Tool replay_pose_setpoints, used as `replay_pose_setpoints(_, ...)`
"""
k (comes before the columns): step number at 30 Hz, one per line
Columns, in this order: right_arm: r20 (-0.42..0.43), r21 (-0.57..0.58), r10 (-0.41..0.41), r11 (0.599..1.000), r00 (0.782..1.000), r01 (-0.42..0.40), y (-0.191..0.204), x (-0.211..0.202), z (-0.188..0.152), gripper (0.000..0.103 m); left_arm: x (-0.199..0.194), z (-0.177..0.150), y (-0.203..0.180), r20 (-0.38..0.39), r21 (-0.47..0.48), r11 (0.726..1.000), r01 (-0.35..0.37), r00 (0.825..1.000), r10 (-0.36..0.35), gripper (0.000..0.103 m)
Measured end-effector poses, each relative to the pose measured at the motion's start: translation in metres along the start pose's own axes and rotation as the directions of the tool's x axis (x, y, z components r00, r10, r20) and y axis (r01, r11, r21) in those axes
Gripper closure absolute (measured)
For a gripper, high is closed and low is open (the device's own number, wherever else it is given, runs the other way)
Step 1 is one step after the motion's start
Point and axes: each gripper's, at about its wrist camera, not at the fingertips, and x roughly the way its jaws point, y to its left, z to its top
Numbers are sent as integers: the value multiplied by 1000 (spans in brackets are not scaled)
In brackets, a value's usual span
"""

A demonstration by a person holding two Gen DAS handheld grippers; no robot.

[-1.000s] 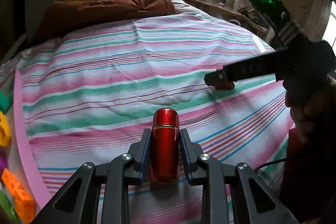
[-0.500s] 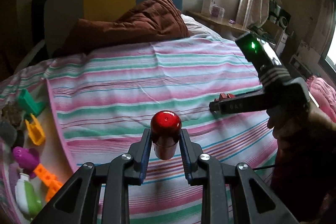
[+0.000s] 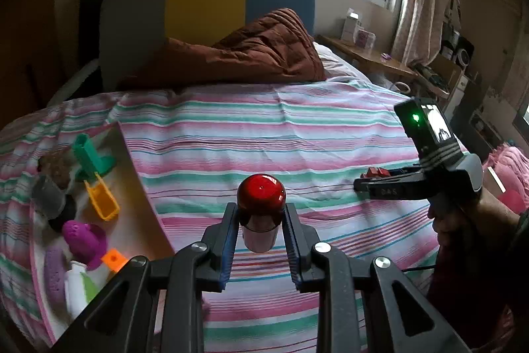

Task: Organize rigid objects
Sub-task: 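Carry the red cylinder to the tray with the left tool while the right tool holds the red block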

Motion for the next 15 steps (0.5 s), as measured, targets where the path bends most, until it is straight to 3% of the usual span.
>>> replay_pose_setpoints(11,15,-42,-38,998,999,39,9,1,-1,55,-30,-7,41,33,-76,997,-17,999,20,77)
replay_pose_setpoints(15,19,-55,-48,997,999,49,10,0,-2,55,-51,-11,82,44,-166,985,-42,998,50,77)
